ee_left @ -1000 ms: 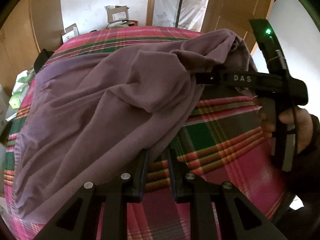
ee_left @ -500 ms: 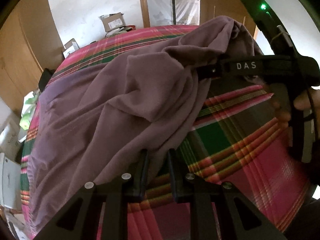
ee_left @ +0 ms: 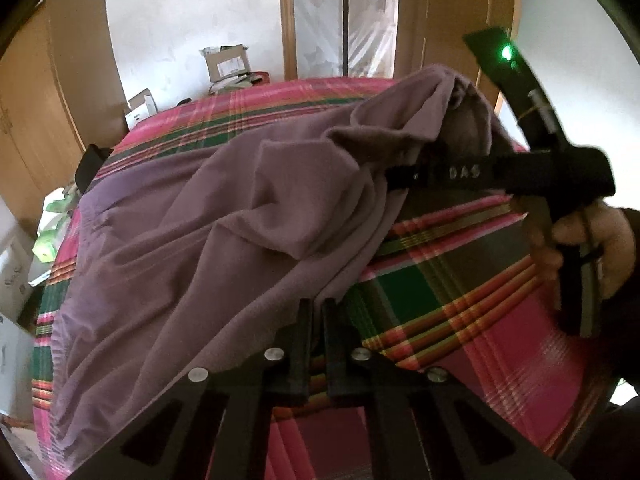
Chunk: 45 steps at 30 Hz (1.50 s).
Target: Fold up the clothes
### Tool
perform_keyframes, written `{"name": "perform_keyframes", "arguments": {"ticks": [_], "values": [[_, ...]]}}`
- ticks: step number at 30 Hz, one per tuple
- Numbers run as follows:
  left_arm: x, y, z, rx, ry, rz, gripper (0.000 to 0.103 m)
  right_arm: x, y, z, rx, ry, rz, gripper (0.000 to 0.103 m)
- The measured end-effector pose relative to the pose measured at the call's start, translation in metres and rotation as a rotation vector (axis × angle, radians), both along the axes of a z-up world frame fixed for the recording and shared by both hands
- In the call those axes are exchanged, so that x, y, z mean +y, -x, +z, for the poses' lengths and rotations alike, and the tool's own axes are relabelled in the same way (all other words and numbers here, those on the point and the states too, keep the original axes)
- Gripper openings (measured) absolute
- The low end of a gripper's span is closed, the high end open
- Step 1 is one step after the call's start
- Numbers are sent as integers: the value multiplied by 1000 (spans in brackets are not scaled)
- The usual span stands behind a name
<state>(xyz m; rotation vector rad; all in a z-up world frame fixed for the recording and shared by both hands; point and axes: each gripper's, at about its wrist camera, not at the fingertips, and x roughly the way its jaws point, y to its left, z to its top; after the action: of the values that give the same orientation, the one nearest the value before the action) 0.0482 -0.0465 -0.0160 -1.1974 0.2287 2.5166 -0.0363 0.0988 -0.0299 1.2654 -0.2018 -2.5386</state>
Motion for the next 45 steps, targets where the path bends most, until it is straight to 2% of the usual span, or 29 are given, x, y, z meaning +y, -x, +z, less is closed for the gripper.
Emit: {"name": "perform_keyframes", "arguments": {"ticks": [1,4,11,25,31,35,39,42,45], "values": [[-2,-2,3,2,-24,-4,4,-1,-1,0,2,-2,1,12],[-5,-6,9,12,-57,-17,4,0,-5,3,9,9,3,9],[-11,-20,22,33,-115,-47,4,11,-25,11,18,62,-12,6],[-20,-46,18,16,-156,-76,4,27,-71,22,33,117,-58,6],[-24,-58,15,5,-167,-104,4,26,-96,32,76,89,-54,2],[-27,-62,14,8,-173,-105,2,31,-101,28,59,89,-62,2],[-36,-63,15,15,-184,-75,1,40,-94,15,-1,137,-84,6],[-42,-63,15,14,-191,-62,1,47,-85,4,-48,188,-120,14],[-43,-62,13,9,-185,-57,1,52,-78,3,-42,204,-153,19]]}}
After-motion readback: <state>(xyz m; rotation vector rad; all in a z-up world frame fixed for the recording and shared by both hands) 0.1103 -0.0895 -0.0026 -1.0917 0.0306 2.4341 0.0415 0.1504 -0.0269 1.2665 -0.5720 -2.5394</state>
